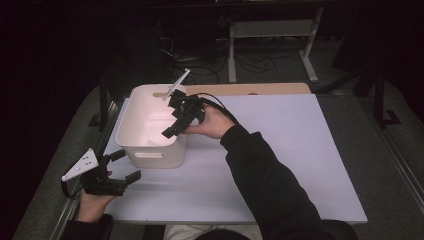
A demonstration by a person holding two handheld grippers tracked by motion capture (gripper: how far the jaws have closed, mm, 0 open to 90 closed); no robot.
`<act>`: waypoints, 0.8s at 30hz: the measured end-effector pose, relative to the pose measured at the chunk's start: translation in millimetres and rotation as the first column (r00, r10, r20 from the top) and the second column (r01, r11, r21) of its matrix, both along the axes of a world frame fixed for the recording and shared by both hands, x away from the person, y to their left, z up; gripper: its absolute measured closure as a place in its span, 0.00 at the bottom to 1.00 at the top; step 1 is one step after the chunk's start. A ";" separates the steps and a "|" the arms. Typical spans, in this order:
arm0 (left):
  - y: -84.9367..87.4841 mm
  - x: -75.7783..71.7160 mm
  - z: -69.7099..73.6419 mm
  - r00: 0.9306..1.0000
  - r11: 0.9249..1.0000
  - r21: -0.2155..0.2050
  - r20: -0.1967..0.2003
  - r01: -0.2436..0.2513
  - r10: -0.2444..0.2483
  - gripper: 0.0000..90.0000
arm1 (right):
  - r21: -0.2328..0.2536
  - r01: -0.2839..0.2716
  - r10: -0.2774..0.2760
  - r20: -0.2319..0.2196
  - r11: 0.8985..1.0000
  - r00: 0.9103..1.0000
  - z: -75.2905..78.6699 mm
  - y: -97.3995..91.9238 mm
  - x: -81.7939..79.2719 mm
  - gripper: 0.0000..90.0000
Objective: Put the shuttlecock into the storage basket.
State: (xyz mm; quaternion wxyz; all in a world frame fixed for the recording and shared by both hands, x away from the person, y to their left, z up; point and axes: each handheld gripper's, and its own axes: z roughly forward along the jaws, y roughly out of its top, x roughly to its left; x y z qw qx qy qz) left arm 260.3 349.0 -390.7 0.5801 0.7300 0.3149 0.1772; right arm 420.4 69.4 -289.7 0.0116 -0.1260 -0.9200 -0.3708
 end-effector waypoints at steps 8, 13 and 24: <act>-0.1 -0.2 0.0 1.000 1.000 -0.001 -0.001 0.000 0.000 0.00 | 0.026 0.023 -0.024 0.036 0.999 0.999 7.6 -11.6 -4.0 0.03; -0.1 -0.2 0.1 1.000 1.000 -0.001 -0.002 0.001 -0.001 0.00 | 0.026 0.038 -0.040 0.066 0.999 0.997 9.3 -20.2 -6.5 0.00; -0.2 -0.1 0.0 1.000 1.000 0.000 -0.003 0.000 0.000 0.00 | 0.048 0.077 -0.081 0.069 0.996 0.994 7.6 -41.1 -6.6 0.00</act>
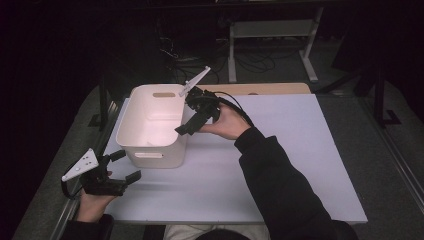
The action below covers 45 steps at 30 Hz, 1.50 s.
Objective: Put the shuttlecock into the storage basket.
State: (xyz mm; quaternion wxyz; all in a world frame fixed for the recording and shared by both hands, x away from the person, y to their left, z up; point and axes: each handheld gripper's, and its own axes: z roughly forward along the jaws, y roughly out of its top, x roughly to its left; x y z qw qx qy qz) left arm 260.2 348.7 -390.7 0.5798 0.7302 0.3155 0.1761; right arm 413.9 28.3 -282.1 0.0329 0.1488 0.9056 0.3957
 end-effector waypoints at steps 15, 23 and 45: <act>0.5 -0.4 0.2 1.000 1.000 0.000 0.000 -0.001 0.001 0.00 | 0.020 0.031 -0.031 -0.012 0.999 0.999 -3.1 -20.3 0.1 0.00; 0.4 -0.5 0.2 1.000 1.000 -0.001 0.000 -0.003 0.003 0.00 | 0.030 0.051 -0.051 -0.009 0.998 0.999 -5.1 -35.9 -1.3 0.00; 0.0 -0.3 0.0 1.000 1.000 -0.001 -0.001 -0.003 0.003 0.00 | 0.035 0.118 -0.118 -0.005 0.992 0.993 -20.2 -70.0 -8.2 0.00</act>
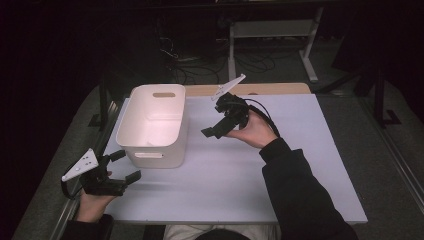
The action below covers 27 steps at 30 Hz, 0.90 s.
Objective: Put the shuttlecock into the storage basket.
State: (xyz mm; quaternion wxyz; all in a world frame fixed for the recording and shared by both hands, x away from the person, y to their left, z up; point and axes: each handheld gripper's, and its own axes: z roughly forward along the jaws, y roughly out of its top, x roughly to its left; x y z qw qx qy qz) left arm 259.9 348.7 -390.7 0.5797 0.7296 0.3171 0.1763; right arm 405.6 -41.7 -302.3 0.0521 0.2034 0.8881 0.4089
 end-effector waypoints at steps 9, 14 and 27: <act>0.4 0.0 0.1 1.000 1.000 -0.001 0.000 0.001 -0.001 0.00 | 0.013 0.022 -0.022 0.000 1.000 1.000 -5.9 -15.9 -3.1 0.00; 0.5 0.2 0.1 1.000 1.000 0.000 0.000 -0.002 0.002 0.00 | 0.022 0.033 -0.034 0.007 0.999 0.999 -6.7 -25.1 -6.7 0.00; 0.0 0.5 -0.1 1.000 1.000 0.001 -0.002 -0.001 0.001 0.00 | 0.034 0.061 -0.061 0.005 0.998 0.998 -17.4 -46.6 -15.7 0.00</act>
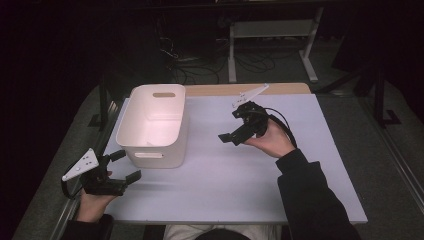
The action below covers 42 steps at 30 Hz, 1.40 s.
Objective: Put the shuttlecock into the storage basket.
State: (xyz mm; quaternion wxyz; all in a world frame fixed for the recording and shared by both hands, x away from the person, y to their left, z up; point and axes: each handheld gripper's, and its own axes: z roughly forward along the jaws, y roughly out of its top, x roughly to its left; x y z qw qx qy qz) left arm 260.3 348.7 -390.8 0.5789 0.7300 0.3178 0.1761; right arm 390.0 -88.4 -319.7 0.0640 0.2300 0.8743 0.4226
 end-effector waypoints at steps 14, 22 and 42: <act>-0.1 -0.1 0.0 1.000 1.000 0.000 0.000 -0.002 0.002 0.00 | 0.017 0.045 -0.045 -0.009 0.999 0.999 -8.6 -25.2 -7.1 0.00; -0.2 -0.1 -0.1 1.000 1.000 0.000 -0.001 -0.002 0.002 0.00 | 0.021 0.059 -0.059 -0.011 0.998 0.998 -13.5 -35.7 -10.2 0.00; 0.0 -0.5 0.2 1.000 1.000 0.000 0.001 -0.003 0.003 0.00 | 0.057 0.112 -0.110 -0.047 0.992 0.993 -33.3 -67.3 -24.6 0.00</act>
